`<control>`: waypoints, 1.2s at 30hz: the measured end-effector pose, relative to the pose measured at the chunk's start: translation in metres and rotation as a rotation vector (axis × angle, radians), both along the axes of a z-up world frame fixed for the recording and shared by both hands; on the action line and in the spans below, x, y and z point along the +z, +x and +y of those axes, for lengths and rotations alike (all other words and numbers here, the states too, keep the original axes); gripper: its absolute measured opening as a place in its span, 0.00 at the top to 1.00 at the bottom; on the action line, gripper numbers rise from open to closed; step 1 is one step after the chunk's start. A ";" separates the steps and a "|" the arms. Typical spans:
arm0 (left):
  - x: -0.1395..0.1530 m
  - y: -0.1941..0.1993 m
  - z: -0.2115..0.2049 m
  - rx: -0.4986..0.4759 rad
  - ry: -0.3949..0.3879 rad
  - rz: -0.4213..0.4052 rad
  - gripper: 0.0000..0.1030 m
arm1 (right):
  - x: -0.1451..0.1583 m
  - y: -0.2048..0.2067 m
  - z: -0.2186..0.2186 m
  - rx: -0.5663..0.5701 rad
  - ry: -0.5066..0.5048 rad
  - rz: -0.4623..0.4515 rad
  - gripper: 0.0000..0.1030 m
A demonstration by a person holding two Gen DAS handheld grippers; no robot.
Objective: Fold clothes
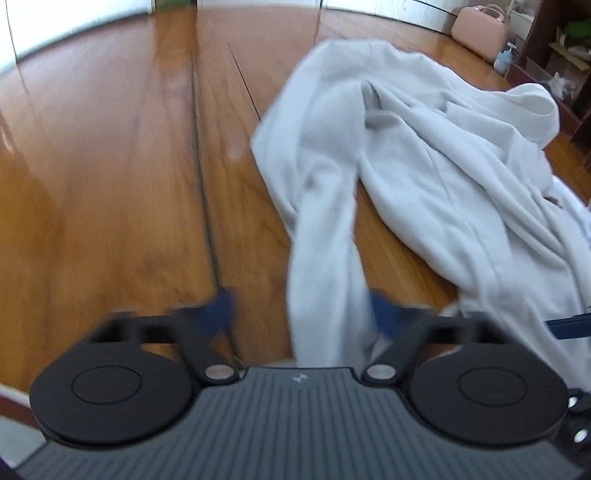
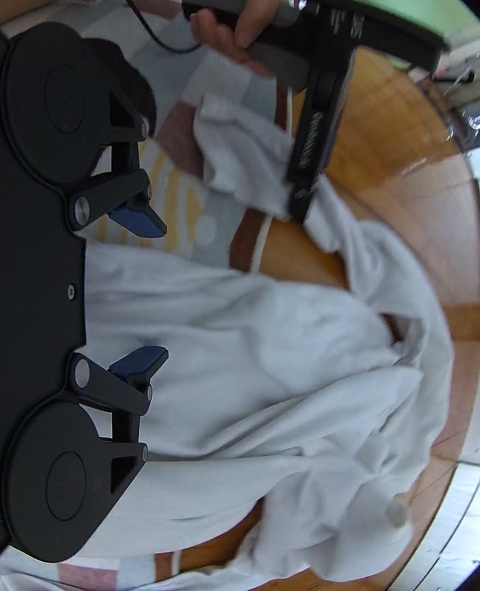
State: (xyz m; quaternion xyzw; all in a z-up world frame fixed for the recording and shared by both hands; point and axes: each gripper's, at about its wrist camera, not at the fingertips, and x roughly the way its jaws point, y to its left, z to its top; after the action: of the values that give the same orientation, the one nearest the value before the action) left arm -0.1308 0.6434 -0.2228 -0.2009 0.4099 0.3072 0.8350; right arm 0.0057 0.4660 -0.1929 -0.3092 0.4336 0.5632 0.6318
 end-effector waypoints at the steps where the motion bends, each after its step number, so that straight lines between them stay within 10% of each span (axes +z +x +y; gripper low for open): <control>1: 0.005 -0.002 0.003 0.002 0.020 0.002 0.91 | 0.000 0.002 0.000 -0.005 -0.003 -0.004 0.32; 8: 0.091 -0.103 0.066 0.402 0.313 -0.109 0.92 | 0.010 0.012 -0.001 -0.020 0.022 -0.017 0.32; 12: 0.111 -0.202 0.106 0.739 0.352 -0.162 0.92 | 0.016 0.017 -0.007 -0.013 0.035 -0.013 0.32; 16: 0.074 -0.259 0.134 0.895 0.209 -0.094 0.91 | 0.008 0.013 -0.009 0.031 0.023 -0.001 0.32; 17: 0.066 -0.267 0.138 0.913 0.172 -0.086 0.91 | 0.005 0.009 -0.008 0.055 0.025 -0.005 0.35; 20: 0.062 -0.268 0.138 0.908 0.155 -0.097 0.91 | 0.002 -0.009 -0.006 0.168 0.037 -0.091 0.91; 24: 0.070 -0.265 0.129 0.891 0.223 -0.129 0.91 | 0.047 0.003 0.003 0.083 0.192 -0.111 0.91; 27: 0.080 -0.269 0.125 0.914 0.291 -0.164 0.91 | 0.108 0.035 -0.002 -0.064 0.383 0.051 0.91; 30: 0.079 -0.277 0.134 0.922 0.297 -0.125 0.91 | 0.128 0.030 -0.024 0.041 0.432 0.286 0.91; 34: 0.071 -0.278 0.142 0.885 0.248 -0.014 0.84 | 0.076 -0.018 -0.032 0.163 0.221 0.286 0.91; 36: 0.077 -0.276 0.130 0.883 0.204 -0.030 0.59 | 0.061 -0.023 -0.034 0.154 0.179 0.261 0.90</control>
State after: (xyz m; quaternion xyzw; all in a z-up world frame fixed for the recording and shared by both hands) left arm -0.4072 0.7730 -0.1459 -0.2776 0.2403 0.6699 0.6453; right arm -0.0170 0.4323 -0.1318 -0.2081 0.4350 0.6816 0.5503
